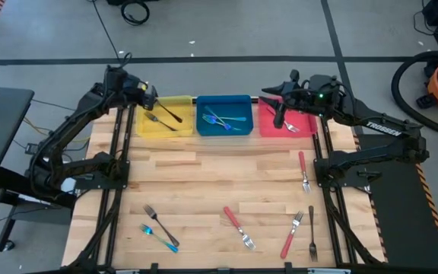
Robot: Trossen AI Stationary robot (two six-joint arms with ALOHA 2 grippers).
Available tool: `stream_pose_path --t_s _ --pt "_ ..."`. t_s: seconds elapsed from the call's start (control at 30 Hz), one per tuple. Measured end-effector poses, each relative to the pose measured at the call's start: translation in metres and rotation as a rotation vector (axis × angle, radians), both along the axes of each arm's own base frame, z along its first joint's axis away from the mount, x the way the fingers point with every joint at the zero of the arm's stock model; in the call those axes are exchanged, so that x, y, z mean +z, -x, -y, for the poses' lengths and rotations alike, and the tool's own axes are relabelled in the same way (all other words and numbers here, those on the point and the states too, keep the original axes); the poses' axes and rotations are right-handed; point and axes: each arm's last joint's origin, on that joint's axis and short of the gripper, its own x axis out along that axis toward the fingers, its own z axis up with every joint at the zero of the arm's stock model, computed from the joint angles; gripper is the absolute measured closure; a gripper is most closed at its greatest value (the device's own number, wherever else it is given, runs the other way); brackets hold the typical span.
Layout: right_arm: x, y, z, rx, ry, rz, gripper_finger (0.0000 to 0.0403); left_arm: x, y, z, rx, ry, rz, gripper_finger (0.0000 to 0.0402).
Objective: Sort silverware by color (type)
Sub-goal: Put the middle black fork into the yellow bin
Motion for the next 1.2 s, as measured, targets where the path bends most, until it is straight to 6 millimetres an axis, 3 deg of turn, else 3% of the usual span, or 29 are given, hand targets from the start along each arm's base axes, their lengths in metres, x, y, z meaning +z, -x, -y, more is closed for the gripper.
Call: stream_pose_path --t_s 0.27,0.4,0.87,1.2 --pt "-0.002 0.0 0.0 -0.002 -0.016 -0.017 0.0278 -0.016 -0.016 -0.009 -0.025 0.078 -0.021 0.0401" --pt "-0.003 -0.001 0.0 -0.001 -0.018 -0.024 0.0278 -0.036 -0.025 -0.014 -0.017 0.071 0.021 0.0401" --pt "-0.003 -0.001 0.0 -0.002 -0.02 -0.024 0.0278 -0.091 -0.014 -0.009 0.082 0.088 0.101 0.0401" --pt "-0.003 -0.001 0.0 0.01 -0.02 -0.016 0.0278 -0.115 -0.005 0.0 0.117 0.125 0.058 0.0401"
